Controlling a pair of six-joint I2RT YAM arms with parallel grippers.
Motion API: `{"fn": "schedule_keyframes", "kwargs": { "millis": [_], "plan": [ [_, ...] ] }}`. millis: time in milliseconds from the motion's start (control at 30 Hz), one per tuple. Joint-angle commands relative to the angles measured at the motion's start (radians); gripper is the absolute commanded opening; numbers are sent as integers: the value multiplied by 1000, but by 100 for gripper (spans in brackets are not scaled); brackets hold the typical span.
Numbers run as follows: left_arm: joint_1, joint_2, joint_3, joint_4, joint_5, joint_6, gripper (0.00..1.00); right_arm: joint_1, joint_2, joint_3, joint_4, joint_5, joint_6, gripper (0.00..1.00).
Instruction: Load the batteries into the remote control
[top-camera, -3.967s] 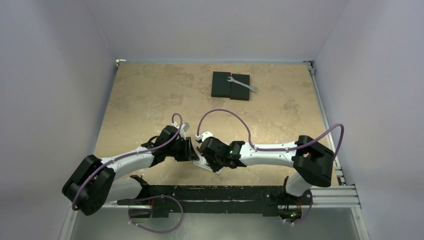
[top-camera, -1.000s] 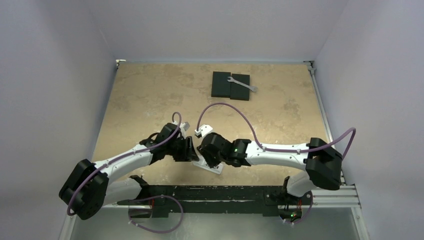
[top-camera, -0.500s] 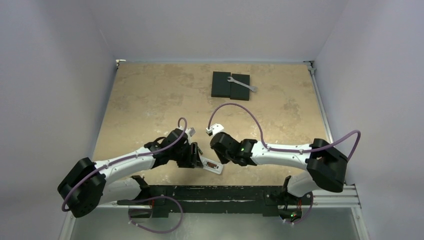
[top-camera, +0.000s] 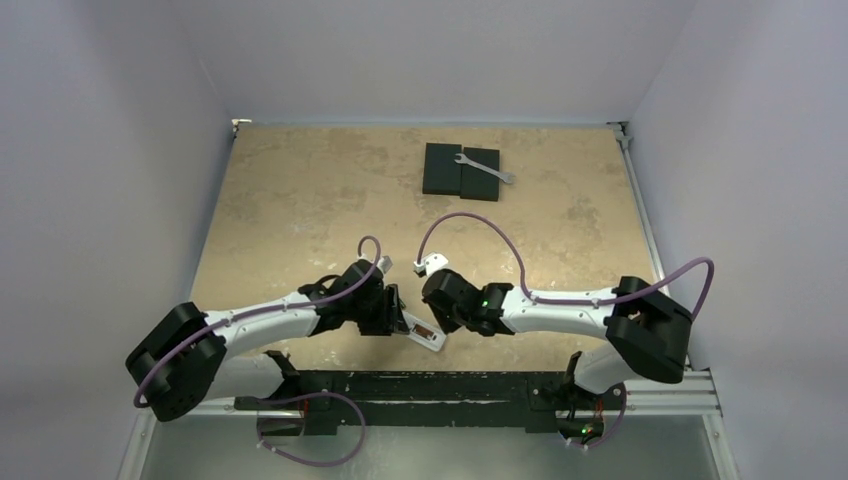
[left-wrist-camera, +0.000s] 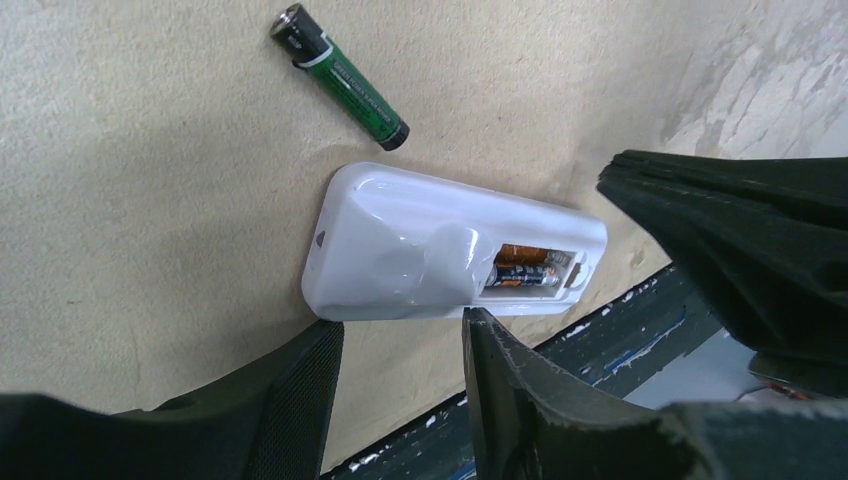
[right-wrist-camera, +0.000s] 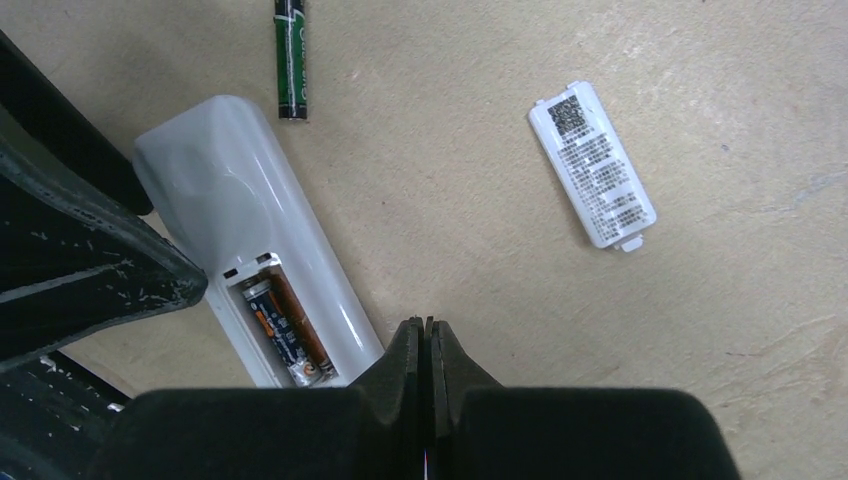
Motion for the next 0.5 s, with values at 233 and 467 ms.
{"fn": "schedule_keyframes", "kwargs": {
  "millis": [233,467],
  "plan": [
    [-6,66,20,93,-51,1,47,-3,46,-30,90,-53,21,0],
    [-6,122,43,118,-46,30,47,-2,45,-52,120,-100,34,0]
  ]
}}
